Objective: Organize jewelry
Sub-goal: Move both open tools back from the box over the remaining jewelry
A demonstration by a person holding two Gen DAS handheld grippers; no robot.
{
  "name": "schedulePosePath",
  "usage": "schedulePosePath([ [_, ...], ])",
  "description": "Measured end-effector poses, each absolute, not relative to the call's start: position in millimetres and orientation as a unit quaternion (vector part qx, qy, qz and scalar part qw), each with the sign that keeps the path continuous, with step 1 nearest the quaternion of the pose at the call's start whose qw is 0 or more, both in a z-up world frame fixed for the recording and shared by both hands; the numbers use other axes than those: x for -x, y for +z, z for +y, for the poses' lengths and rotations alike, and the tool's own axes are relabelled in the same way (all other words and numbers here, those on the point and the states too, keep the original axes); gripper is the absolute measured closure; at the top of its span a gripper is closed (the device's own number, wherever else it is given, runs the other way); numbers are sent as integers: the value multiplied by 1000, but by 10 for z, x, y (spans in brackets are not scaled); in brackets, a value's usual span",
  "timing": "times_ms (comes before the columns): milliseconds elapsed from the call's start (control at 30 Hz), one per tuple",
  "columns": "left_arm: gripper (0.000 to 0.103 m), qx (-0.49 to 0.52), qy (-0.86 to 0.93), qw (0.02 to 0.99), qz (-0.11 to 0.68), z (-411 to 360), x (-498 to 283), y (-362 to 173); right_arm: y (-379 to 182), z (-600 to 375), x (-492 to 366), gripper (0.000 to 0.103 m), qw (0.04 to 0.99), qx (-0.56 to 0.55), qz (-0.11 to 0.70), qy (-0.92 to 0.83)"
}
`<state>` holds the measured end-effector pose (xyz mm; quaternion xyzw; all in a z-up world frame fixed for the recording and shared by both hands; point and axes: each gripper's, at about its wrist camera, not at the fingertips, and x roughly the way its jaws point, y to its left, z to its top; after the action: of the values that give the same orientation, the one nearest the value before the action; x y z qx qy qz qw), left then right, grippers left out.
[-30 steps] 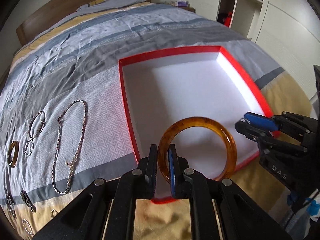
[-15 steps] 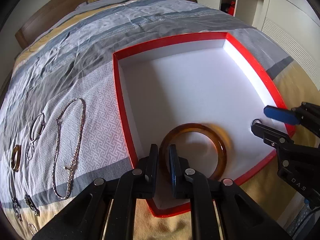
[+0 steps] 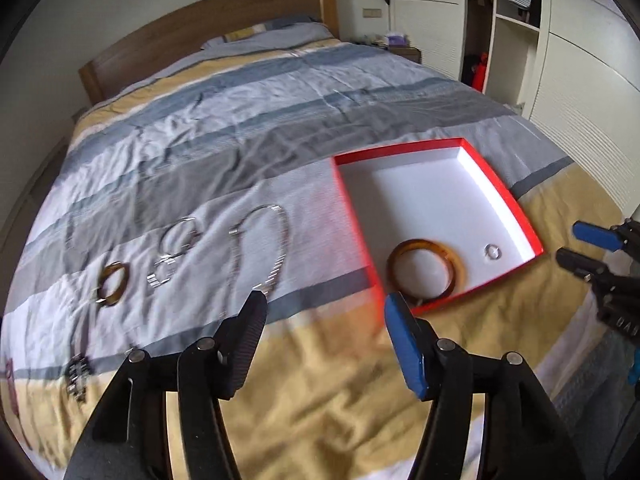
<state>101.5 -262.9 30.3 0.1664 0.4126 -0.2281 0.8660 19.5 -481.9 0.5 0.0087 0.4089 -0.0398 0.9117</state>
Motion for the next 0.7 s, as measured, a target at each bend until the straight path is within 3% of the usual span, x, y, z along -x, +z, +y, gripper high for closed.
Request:
schedulePosePath([
  [400,28,-130,-128,916,358,-770,-424,1146,872,-3969,501,63,945,-26,327,3],
  [700,19,-102,-81,932,337,51,-88,1192,1253,-3308,680,63,958,-31,280,48],
])
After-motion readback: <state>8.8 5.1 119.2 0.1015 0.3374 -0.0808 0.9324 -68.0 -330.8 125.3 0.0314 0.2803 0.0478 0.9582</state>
